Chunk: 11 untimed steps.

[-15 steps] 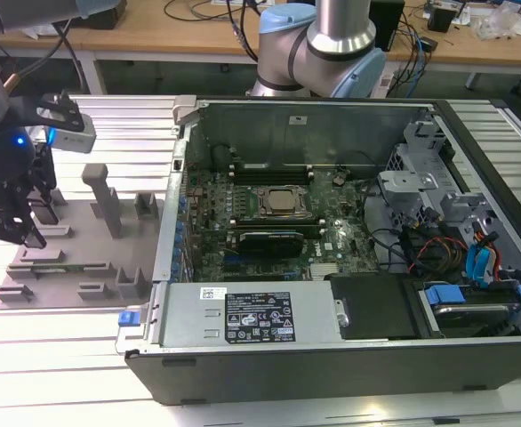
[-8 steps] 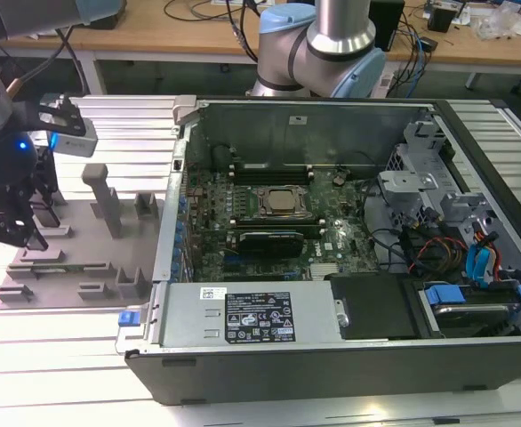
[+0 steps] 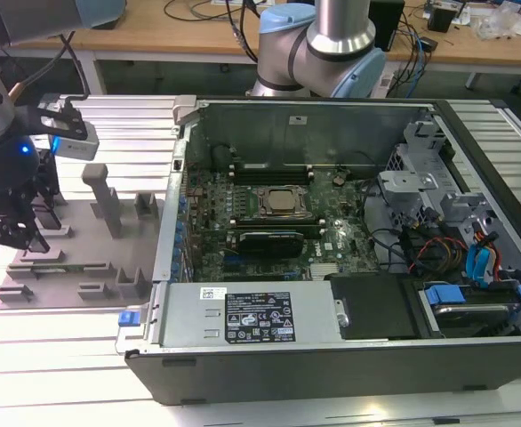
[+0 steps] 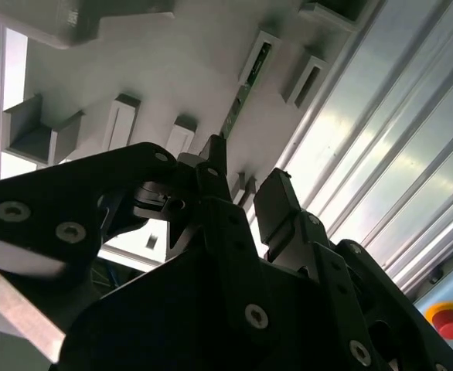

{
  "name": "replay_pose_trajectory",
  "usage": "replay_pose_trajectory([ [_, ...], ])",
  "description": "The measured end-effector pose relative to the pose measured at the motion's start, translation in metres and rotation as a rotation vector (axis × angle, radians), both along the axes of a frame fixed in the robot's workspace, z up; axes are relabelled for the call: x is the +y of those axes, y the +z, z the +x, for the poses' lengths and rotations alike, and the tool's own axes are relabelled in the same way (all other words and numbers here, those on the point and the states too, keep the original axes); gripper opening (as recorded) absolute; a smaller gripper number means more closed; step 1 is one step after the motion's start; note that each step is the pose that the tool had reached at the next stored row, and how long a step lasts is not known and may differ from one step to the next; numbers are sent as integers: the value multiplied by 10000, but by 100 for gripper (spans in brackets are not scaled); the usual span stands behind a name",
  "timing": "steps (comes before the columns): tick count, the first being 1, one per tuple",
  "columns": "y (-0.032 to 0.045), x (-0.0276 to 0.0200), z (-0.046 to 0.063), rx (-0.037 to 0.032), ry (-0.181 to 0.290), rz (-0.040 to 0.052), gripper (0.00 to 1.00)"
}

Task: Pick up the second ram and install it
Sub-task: 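Pick up the second ram and move it above second insertion slot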

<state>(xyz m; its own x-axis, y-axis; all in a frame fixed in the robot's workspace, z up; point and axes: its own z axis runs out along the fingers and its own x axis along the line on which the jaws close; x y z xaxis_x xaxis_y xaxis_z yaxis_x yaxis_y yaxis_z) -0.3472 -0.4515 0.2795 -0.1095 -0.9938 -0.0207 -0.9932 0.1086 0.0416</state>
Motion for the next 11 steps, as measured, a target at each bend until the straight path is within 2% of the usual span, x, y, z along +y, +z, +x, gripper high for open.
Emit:
replay_pose_trajectory([
  [7, -37, 0, 0, -1, 0, 1, 40],
  [11, -90, 0, 0, 0, 0, 0, 40],
])
